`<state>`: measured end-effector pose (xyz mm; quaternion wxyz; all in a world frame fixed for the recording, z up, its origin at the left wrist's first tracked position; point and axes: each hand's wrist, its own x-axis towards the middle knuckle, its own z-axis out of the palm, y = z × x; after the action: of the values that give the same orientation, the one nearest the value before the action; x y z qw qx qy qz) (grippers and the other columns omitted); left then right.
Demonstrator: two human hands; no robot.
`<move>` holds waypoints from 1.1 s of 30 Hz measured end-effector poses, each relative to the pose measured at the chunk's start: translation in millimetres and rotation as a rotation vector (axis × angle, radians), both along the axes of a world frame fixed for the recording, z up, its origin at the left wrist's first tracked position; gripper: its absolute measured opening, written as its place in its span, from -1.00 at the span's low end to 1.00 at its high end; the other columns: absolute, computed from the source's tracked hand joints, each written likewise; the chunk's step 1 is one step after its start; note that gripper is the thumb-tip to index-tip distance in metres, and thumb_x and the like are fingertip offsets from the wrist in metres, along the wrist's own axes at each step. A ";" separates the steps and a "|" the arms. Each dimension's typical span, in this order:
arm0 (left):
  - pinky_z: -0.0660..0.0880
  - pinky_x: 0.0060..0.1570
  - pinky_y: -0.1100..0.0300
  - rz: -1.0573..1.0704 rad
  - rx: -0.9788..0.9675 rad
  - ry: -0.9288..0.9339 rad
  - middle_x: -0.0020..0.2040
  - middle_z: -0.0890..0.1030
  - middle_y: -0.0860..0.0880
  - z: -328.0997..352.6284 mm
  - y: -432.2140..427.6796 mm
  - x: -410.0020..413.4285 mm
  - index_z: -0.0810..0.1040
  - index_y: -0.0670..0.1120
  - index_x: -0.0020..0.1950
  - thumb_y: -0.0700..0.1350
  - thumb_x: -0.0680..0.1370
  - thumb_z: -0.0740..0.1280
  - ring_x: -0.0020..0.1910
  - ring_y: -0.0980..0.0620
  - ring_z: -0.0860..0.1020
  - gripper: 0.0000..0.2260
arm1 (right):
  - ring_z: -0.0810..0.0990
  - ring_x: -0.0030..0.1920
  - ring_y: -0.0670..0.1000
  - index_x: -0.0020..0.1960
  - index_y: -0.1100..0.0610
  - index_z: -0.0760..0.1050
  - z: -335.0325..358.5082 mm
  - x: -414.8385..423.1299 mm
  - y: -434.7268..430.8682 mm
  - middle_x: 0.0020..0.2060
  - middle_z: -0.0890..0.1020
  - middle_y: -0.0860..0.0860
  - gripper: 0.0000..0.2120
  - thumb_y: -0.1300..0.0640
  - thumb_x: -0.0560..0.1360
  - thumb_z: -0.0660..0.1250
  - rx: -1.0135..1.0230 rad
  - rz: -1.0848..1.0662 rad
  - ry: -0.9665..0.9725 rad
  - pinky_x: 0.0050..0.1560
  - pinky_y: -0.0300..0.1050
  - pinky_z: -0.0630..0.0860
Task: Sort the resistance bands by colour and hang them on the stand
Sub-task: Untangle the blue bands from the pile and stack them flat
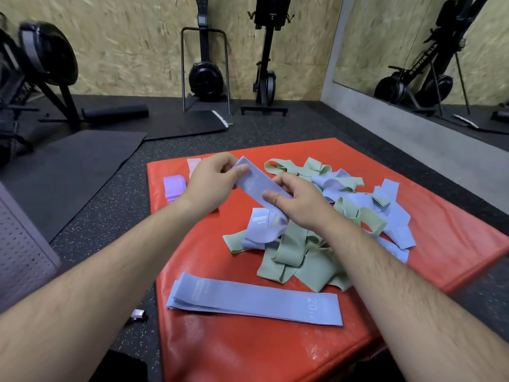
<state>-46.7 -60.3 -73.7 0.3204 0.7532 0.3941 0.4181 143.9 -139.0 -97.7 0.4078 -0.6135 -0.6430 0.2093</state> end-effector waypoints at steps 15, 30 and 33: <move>0.44 -0.33 0.20 0.080 -0.233 -0.189 -0.18 0.61 -0.15 5.3 -2.5 -76.9 0.59 -0.19 -0.05 -0.15 0.60 0.37 -0.35 0.03 0.51 -0.89 | 0.42 -0.41 -0.21 -0.19 -0.05 0.52 5.9 47.9 -64.1 -0.39 0.47 -0.15 -0.83 -0.04 0.49 0.48 -0.232 -0.103 -0.252 -0.36 -0.33 0.29; 0.45 -0.43 0.34 -0.024 -0.558 0.091 -0.31 0.54 -0.11 -47.0 -58.0 -126.4 0.60 -0.18 -0.18 -0.20 0.44 0.52 -0.37 0.04 0.46 -0.88 | 0.55 -0.34 -0.08 -0.04 0.15 0.63 -11.7 52.9 -137.3 -0.27 0.63 0.05 -0.98 0.22 0.53 0.44 -0.468 -0.015 -0.136 -0.22 -0.17 0.50; 0.42 -0.46 0.35 -0.029 -0.546 0.181 -0.37 0.53 -0.05 -58.1 -65.6 -129.3 0.57 -0.14 -0.23 -0.20 0.44 0.53 -0.44 0.07 0.44 -0.84 | 0.51 -0.40 -0.07 -0.03 0.16 0.61 -23.9 46.3 -143.7 -0.37 0.57 0.00 -0.92 0.29 0.51 0.44 -0.506 -0.016 -0.156 -0.33 -0.28 0.47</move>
<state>-176.0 -125.9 -131.8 0.4808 0.6788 0.5081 0.2232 190.2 -282.7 -121.6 0.1925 -0.7153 -0.5948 0.3121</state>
